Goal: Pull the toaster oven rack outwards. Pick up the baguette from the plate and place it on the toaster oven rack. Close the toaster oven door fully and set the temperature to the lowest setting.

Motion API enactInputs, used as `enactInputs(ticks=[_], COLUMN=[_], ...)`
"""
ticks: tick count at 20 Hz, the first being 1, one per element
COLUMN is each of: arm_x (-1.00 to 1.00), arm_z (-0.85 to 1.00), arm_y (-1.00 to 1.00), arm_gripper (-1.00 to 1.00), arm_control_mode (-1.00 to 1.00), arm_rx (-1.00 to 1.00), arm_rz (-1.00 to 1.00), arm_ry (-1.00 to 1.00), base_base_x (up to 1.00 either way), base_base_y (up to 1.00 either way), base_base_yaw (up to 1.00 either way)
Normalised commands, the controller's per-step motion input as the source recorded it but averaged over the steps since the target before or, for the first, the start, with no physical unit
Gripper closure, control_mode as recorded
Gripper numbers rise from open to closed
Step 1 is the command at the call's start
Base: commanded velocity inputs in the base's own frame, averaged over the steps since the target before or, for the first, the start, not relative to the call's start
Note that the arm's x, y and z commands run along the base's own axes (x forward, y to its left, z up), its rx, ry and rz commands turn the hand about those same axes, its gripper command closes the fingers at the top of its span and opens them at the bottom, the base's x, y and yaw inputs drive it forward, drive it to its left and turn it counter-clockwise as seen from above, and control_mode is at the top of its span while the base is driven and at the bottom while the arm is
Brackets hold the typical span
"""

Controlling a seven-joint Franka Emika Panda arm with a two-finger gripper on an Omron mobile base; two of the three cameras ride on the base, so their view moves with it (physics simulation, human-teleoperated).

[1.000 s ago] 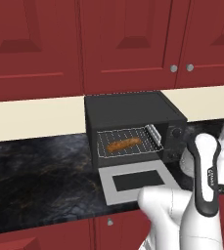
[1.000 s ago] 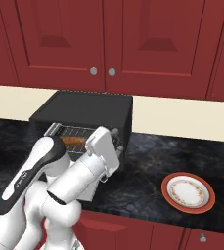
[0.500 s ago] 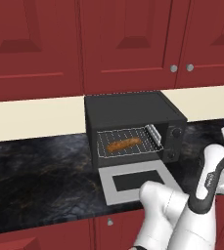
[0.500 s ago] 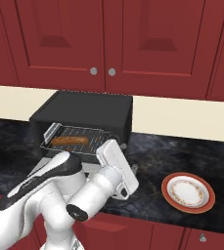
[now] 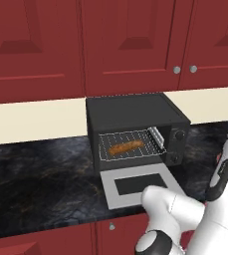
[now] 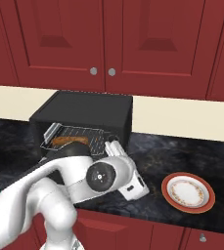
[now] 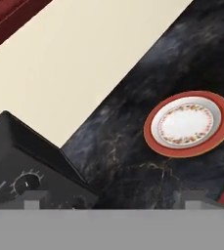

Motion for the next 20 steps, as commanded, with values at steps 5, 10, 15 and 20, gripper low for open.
enactInputs(ticks=[5,10,15,20], arm_x=[0.01,0.00,0.00,0.00], arm_z=[0.00,-0.06,-0.22,-0.22], arm_y=[0.01,0.19,0.44,0.46], arm_gripper=[-1.00,-1.00,-1.00,-1.00], arm_control_mode=[-1.00,-1.00,-1.00,-1.00], arm_rx=[0.24,0.14,0.03,0.00], arm_rz=[0.12,0.01,0.00,0.00], arm_ry=[0.55,0.50,0.25,0.12], base_base_x=[0.00,0.00,0.00,0.00], base_base_y=[0.00,0.00,0.00,0.00], base_base_yaw=[0.00,0.00,0.00,0.00])
